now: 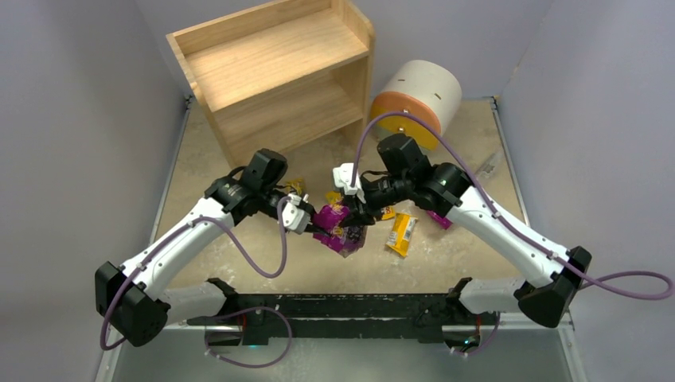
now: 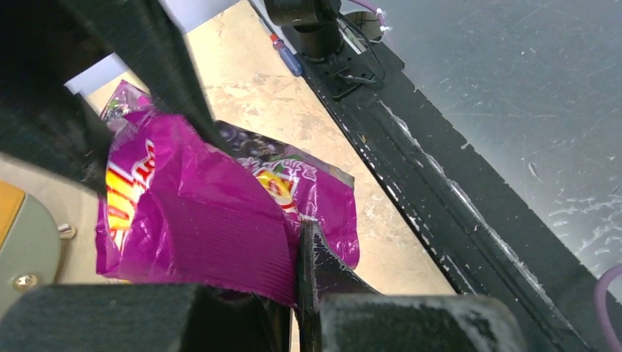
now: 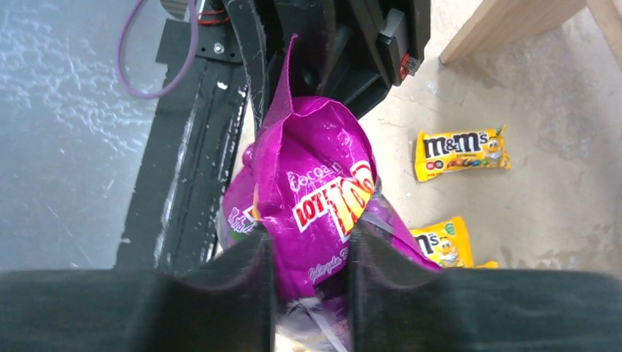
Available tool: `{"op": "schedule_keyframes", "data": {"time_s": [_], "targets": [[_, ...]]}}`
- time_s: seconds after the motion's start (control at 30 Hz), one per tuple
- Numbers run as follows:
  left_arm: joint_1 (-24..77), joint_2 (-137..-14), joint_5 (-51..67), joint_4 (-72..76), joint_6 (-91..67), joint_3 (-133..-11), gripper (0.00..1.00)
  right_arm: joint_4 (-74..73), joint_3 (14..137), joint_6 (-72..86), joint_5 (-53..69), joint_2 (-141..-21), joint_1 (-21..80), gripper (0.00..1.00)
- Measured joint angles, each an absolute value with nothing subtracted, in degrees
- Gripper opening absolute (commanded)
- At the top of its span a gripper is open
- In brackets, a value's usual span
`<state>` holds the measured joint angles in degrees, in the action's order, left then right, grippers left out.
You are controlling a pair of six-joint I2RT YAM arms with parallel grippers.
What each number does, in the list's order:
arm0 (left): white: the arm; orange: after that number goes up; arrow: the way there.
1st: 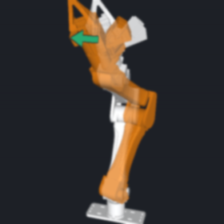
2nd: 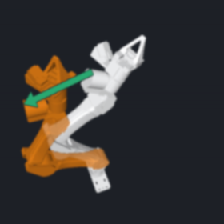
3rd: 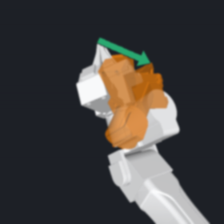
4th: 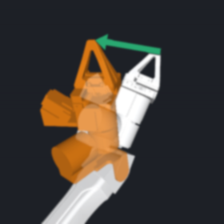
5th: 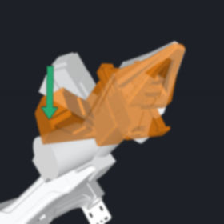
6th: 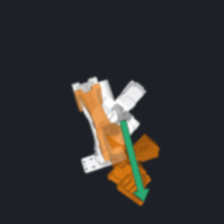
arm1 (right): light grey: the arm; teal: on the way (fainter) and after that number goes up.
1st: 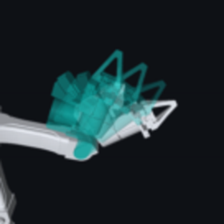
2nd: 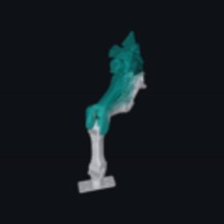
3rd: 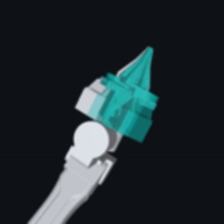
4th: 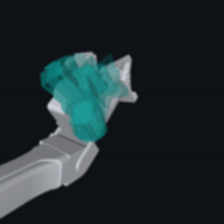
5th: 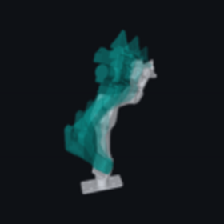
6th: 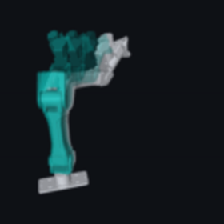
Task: Place and organize the candy bags onto the shelf
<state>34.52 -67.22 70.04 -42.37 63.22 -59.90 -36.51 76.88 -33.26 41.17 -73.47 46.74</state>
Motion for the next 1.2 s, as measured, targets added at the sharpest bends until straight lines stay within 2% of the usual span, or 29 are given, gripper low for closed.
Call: {"op": "schedule_keyframes", "data": {"time_s": [0.03, 0.07, 0.13, 0.2, 0.33, 0.47, 0.6, 0.73, 0.83, 1.0, 1.2], "targets": [[34.5, -67.2, 70.0, -42.5, 63.1, -59.9, 0.19, -37.1, 77.0, -33.6, 41.5, -73.5, 46.7, 0.07], [34.5, -67.2, 70.0, -42.5, 62.6, -59.9, 0.27, -37.6, 77.0, -34.0, 41.6, -73.5, 46.7, 0.03], [34.6, -67.1, 70.4, -43.0, 61.1, -60.0, 0.55, -38.8, 77.0, -34.5, 41.3, -73.3, 46.4, 0.03], [34.5, -66.5, 70.8, -43.3, 60.9, -60.1, 0.77, -39.7, 76.9, -34.4, 40.5, -72.8, 45.9, 0.00], [34.6, -61.7, 69.8, -37.5, 53.1, -57.3, 0.84, -37.2, 73.9, -31.2, 36.5, -68.7, 45.3, 0.00], [34.7, -53.3, 62.7, -18.4, 38.7, -49.8, 0.89, -30.3, 67.0, -23.0, 30.7, -62.1, 45.9, 0.00], [34.7, -47.0, 44.3, -0.5, 23.6, -44.4, 1.00, -24.8, 61.9, -10.0, 18.7, -57.5, 46.9, 0.00], [34.7, -45.8, 24.2, 8.7, 9.9, -43.1, 1.00, -20.9, 61.3, 7.0, 1.4, -57.0, 47.1, 0.00], [34.6, -47.9, 15.2, 11.0, 2.0, -43.1, 1.00, -18.3, 61.2, 20.0, -9.6, -57.1, 46.7, 0.00], [34.6, -52.9, 18.4, 13.6, -5.7, -42.6, 1.00, -13.8, 60.7, 33.3, -18.2, -57.0, 46.6, 0.00], [34.6, -56.9, 27.9, 25.6, -16.3, -39.3, 1.00, -9.8, 59.9, 40.0, -19.7, -56.3, 46.6, 0.00]]}}
